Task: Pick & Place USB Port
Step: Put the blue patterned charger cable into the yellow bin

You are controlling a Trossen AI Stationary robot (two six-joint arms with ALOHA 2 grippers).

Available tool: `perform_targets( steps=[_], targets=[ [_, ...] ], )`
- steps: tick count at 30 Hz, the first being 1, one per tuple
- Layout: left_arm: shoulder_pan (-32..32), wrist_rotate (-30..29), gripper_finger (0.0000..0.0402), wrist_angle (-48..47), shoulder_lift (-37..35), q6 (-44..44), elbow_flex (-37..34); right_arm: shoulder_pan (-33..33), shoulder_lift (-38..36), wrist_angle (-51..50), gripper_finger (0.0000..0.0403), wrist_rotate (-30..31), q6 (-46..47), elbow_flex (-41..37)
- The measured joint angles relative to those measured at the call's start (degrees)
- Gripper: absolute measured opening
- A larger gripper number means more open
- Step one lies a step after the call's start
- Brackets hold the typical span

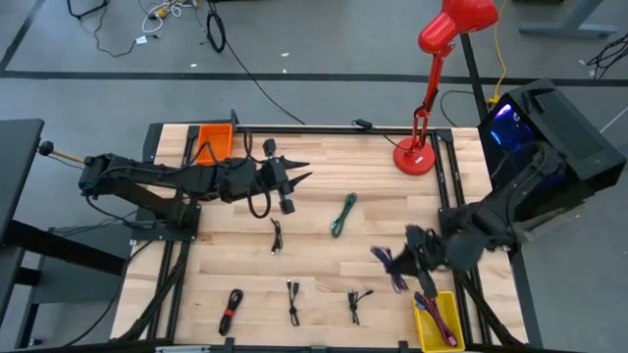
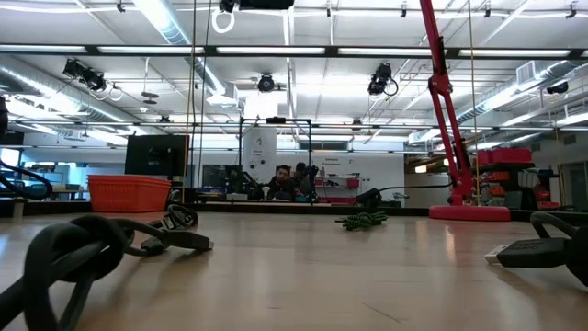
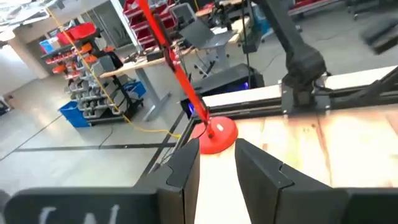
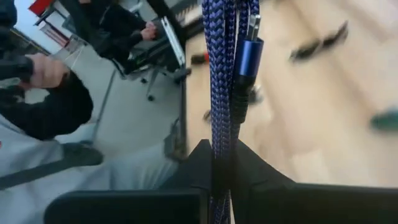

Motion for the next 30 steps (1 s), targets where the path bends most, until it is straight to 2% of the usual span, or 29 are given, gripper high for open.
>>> perform_targets(
  steps=[2, 7, 11, 18, 22, 30],
  targets=[
    [0.0, -0.2, 0.0108, -1.5, 0.0, -1.1, 0.0, 3.3, 1.4, 0.3, 0.0020, 0.6, 4.2, 0.0],
    [0.0, -0.3, 0.0108, -3.2, 0.0, -4.1, 0.0, 10.2, 5.0, -1.7, 0.0020, -2.5, 14.4, 0.0],
    [-0.2, -0.3, 0.0108, -3.1, 0.0, -6.1, 0.0, 15.5, 8.0, -0.2, 0.0020, -2.9, 19.2, 0.0],
    [-0.2, -0.2, 0.0108, -3.1, 0.0, -9.6, 0.0, 22.5, 12.4, 0.2, 0.0020, -3.0, 31.4, 0.0],
    [-0.5, 1.0, 0.0108, -3.1, 0.0, -11.3, 0.0, 25.8, 14.5, 0.2, 0.0020, -2.2, 35.5, 0.0],
    [-2.4, 1.9, 0.0108, -3.1, 0.0, -12.6, 0.0, 31.8, 17.1, -5.3, 0.0020, 7.2, 44.3, 0.0]
  ],
)
